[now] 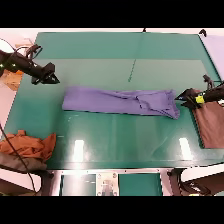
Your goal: Fold the shirts.
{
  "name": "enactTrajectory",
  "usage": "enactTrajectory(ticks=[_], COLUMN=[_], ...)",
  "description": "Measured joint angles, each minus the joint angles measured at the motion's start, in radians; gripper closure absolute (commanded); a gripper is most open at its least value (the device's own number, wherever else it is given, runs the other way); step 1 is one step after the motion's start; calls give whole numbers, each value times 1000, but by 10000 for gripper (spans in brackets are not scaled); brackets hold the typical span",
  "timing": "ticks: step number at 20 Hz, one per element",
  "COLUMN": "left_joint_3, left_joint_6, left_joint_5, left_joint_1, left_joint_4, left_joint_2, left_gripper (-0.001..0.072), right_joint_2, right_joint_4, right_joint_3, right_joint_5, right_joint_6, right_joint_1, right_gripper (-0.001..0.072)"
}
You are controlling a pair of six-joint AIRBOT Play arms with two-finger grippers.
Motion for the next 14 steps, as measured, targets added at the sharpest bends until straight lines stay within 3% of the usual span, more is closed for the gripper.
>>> enactTrajectory(ticks=[5, 6, 7, 8, 9, 14], left_joint_3=[5, 6, 6, 6, 6, -8], left_joint_6=[30, 35, 38, 41, 42, 63], left_joint_5=[51, 73, 95, 117, 140, 307], left_joint_1=[-111, -143, -173, -206, -236, -406], left_joint_4=[-3, -5, -6, -6, -6, -6], left_joint_2=[0, 0, -1, -2, -4, -8], left_gripper=[684, 684, 684, 684, 684, 684], right_joint_2=[-108, -120, -132, -140, -149, -143], right_joint_4=[127, 136, 142, 125, 134, 125], right_joint_3=[-2, 1, 8, 16, 29, 157], right_joint_5=[34, 37, 38, 29, 38, 108], right_joint_6=[-137, -152, -166, -174, -177, -169], right_joint_1=[34, 45, 59, 68, 74, 101], right_gripper=[105, 145, 466, 624, 691, 693])
